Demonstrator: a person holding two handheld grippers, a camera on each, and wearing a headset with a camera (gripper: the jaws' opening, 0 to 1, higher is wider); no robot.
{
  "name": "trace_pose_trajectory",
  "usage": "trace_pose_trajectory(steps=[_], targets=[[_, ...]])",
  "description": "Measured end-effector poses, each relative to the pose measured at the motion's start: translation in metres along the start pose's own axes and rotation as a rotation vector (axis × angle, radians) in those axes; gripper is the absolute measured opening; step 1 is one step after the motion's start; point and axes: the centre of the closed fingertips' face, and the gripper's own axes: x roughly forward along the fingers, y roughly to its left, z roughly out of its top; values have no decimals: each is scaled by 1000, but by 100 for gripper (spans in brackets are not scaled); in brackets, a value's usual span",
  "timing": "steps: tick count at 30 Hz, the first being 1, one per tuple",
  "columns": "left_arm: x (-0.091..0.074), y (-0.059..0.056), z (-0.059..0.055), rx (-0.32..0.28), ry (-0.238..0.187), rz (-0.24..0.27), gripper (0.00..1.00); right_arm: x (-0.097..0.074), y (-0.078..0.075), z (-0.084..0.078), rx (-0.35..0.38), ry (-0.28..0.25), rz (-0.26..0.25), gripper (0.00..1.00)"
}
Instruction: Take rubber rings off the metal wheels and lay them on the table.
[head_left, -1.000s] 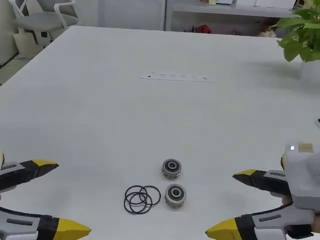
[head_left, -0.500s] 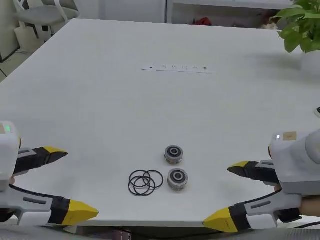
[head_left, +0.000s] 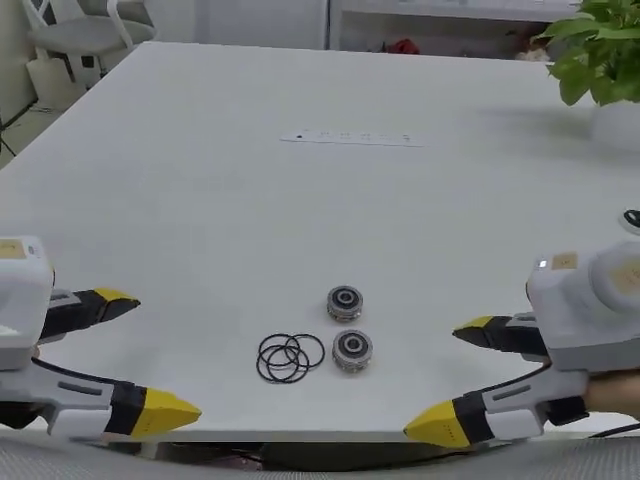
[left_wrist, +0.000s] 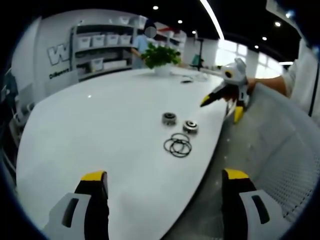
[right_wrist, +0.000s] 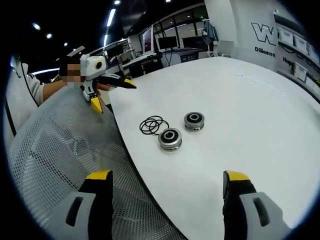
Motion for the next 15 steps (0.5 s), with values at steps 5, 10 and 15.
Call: trace_pose_trajectory(steps=[5,10,15], targets=[[1,0,1,5,-3,0,96,-1,-2,-1,11,-3,-6,87],[0,2,0,-11,-11,8,95,1,-1,-1,12,-4,2,87],[0,1,-1,-7,-8,9,95,0,-1,1,31,-23,4,87]])
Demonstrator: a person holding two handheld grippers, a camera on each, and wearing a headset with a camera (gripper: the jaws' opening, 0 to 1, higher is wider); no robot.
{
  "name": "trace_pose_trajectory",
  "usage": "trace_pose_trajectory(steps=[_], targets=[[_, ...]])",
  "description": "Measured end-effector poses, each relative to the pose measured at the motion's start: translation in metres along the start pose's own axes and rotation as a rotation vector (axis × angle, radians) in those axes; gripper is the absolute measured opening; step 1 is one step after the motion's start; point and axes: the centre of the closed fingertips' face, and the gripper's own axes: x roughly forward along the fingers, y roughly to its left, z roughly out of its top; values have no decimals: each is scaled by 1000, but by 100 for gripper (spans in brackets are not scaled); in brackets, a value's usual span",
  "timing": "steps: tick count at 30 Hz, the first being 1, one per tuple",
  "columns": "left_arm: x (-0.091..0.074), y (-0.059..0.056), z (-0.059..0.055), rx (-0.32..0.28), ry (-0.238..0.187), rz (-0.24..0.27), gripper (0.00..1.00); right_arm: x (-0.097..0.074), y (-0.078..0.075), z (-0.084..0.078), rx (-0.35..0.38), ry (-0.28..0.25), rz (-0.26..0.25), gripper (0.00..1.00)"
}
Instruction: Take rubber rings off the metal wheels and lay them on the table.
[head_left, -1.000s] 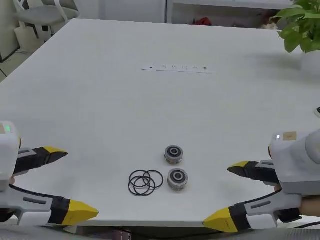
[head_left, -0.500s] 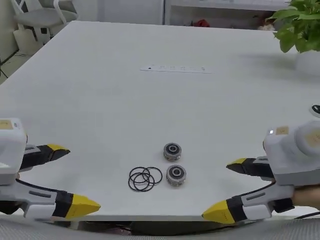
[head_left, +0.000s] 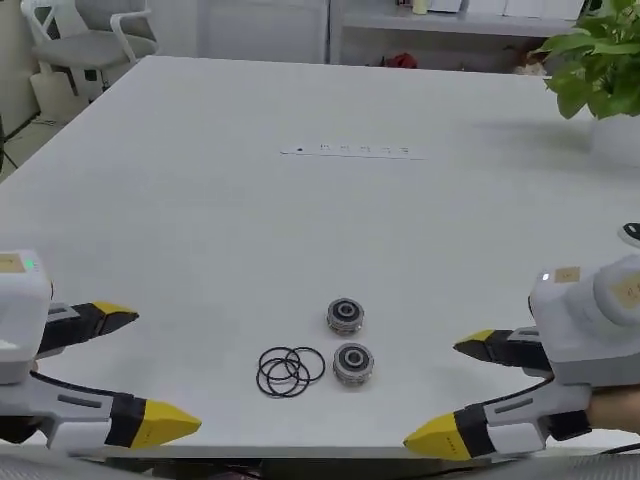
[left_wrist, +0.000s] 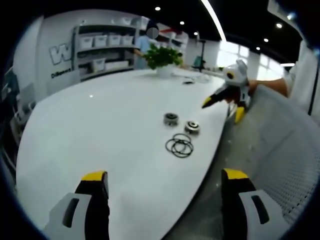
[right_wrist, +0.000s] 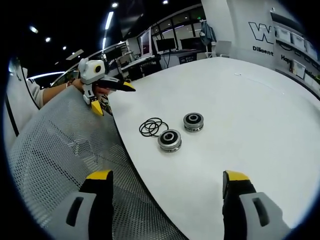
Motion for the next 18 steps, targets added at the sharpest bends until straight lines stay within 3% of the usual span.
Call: trace_pose_trajectory(steps=[18], targets=[[-2,2,-1,-4,-1,19,94,-1,3,-2,5,2,3,86]])
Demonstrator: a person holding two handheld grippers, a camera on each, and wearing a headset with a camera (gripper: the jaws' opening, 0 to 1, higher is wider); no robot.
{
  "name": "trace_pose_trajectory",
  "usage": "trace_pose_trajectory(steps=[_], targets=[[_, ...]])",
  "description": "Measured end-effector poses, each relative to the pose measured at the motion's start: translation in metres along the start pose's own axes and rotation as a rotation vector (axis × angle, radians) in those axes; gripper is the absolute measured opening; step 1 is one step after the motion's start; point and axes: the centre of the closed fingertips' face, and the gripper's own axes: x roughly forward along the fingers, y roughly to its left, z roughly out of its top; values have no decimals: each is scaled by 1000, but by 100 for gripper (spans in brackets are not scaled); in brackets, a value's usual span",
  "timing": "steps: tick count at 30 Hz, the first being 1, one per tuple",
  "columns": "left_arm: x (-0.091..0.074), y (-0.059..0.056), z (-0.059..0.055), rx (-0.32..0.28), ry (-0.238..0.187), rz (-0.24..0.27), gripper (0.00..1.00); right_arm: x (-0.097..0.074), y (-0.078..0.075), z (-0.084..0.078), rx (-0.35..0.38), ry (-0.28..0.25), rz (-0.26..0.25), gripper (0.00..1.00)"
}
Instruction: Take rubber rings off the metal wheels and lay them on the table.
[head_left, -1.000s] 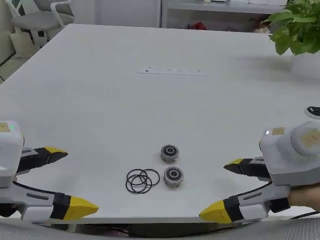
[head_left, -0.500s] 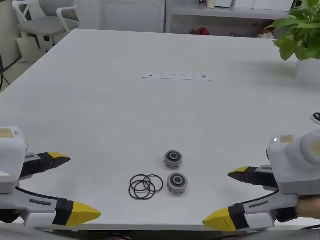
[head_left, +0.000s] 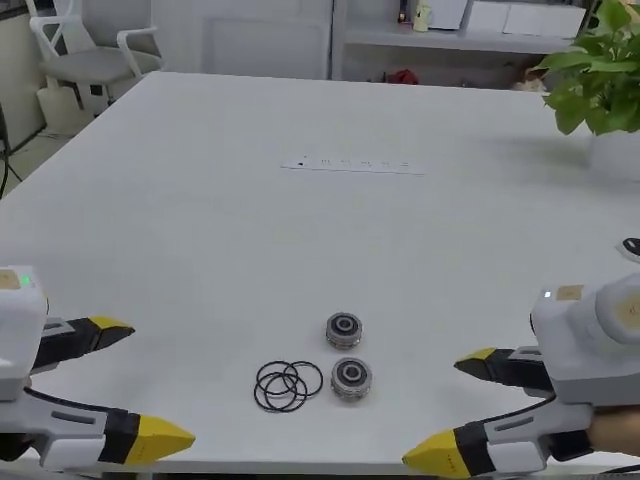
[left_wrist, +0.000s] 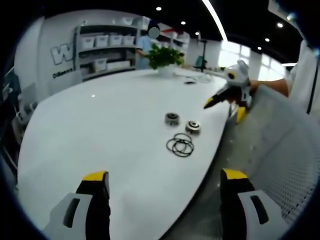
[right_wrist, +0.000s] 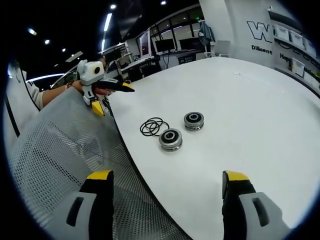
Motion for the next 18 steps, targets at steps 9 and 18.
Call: trace_pose_trajectory(steps=[9,18], targets=[[-1,-6,-4,6,7,-11,94,-1,6,-3,-18,2,4,87],[-1,-12,-4,20,1,-23,95,-1,6,-4,-15,-7,-7,87]])
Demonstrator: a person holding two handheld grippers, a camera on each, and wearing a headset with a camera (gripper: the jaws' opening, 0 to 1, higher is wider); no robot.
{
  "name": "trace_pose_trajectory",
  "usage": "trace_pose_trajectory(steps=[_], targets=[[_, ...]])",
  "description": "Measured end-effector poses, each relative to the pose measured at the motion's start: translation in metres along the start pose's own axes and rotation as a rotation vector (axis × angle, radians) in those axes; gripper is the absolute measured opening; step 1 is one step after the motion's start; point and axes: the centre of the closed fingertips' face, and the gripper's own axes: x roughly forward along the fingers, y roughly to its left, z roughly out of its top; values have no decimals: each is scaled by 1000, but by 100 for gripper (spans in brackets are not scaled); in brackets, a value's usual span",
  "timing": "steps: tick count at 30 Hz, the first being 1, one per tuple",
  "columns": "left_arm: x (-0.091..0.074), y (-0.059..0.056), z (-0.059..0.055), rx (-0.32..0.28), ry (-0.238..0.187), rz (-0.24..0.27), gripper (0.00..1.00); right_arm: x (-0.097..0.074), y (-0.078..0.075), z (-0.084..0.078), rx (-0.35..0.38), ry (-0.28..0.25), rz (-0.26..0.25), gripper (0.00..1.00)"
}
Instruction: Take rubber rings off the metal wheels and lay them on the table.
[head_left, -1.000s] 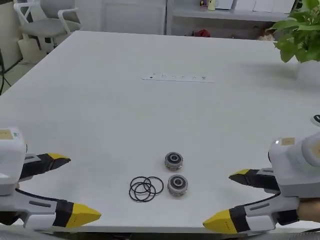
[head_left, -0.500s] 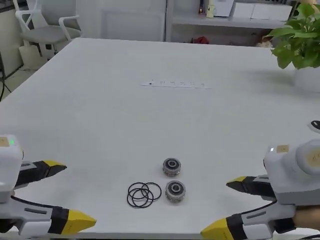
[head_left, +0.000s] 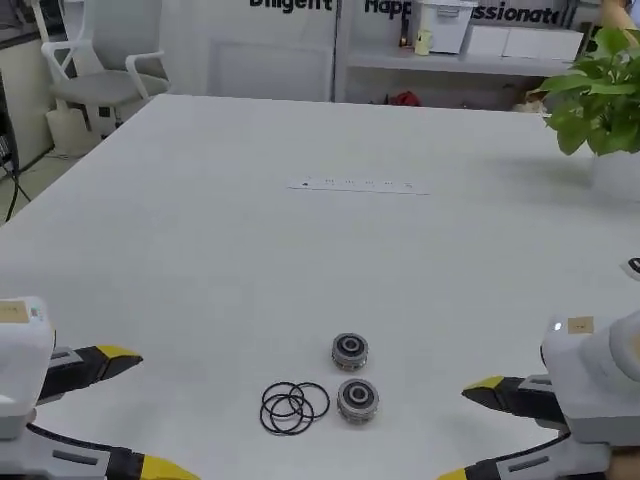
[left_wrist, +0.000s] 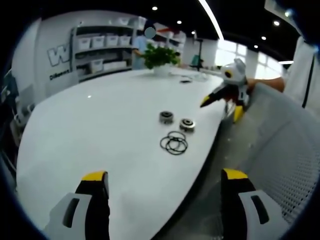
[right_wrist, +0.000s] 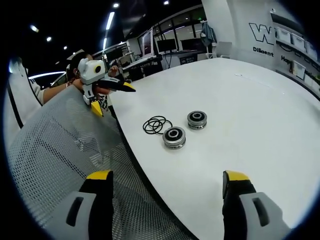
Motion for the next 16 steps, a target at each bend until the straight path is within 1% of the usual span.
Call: trace_pose_trajectory(steps=[6,10,13,16], targets=[[-1,1,2,6,-14,6,95,-2,-3,3,29,-30,-13,86],[-1,1,2,24,-7,8,95,-1,-5,4,38,-39,-23,86],[-1,-1,3,30,-8,0,95,-2,-5,4,44,-45,-24,86],[-1,-1,2,38,-1,-1,95,-2,-6,4,52,-50,-27,85]])
